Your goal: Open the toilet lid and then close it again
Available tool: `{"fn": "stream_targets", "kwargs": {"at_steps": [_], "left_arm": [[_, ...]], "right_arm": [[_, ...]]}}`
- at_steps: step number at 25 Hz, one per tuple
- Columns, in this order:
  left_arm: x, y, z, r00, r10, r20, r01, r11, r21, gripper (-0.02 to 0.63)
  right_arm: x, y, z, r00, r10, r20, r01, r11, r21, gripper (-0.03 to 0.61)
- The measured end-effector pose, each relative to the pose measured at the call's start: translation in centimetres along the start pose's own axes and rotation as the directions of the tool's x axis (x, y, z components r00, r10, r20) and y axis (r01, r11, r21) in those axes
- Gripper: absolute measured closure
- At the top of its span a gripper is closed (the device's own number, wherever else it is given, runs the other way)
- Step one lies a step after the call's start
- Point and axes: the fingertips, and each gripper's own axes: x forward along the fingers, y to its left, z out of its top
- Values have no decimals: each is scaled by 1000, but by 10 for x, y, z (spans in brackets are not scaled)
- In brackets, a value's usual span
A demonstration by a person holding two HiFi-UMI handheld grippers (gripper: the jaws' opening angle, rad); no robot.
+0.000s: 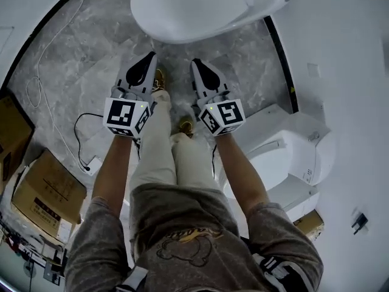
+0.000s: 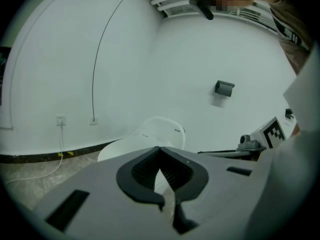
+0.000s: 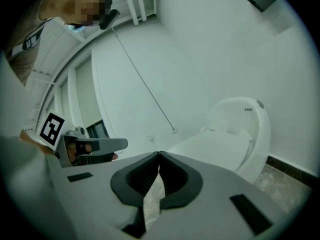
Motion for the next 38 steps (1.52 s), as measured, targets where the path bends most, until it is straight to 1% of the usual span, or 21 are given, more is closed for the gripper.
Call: {"fn": "stream_targets", "kwargs": {"at_steps": [5,9,11,14,21,25,30,34,38], "left_arm": [[60,34,-89,999,-3,-34,2,999,-32,604],[90,61,-151,998,8,-69,-12,998,-60,604],[102,75,-172,997,15,-79,-20,998,-63,604],[116,93,-189,996,25,-85,-30,998,-61,605],[126,102,-192,998,14,-59,-17,998,-66,604],[126,102,-191,998,9,-63,-13,997,-79,604],[123,100,-180,998,-12,-58,6,995,-101,606],[116,96,-160,997,-25,-68,18,996,-93,605],[111,86,-126,996,-44,-84,37,996,-76,605]], "right_arm": [[49,-52,-80,998,-42,-47,43,999,31,552],[81,-73,-132,995,-39,-93,42,999,29,552],[96,-77,-151,993,-27,-112,29,999,18,552],[116,-82,-169,992,-17,-125,19,1000,17,552],[136,-85,-175,991,4,-132,-3,1000,9,552],[136,-85,-174,991,-3,-135,5,1000,16,552],[135,-83,-164,991,-17,-135,19,1000,16,552],[131,-77,-149,989,-31,-143,35,999,25,552],[122,-70,-118,990,-49,-135,55,998,38,552]]}}
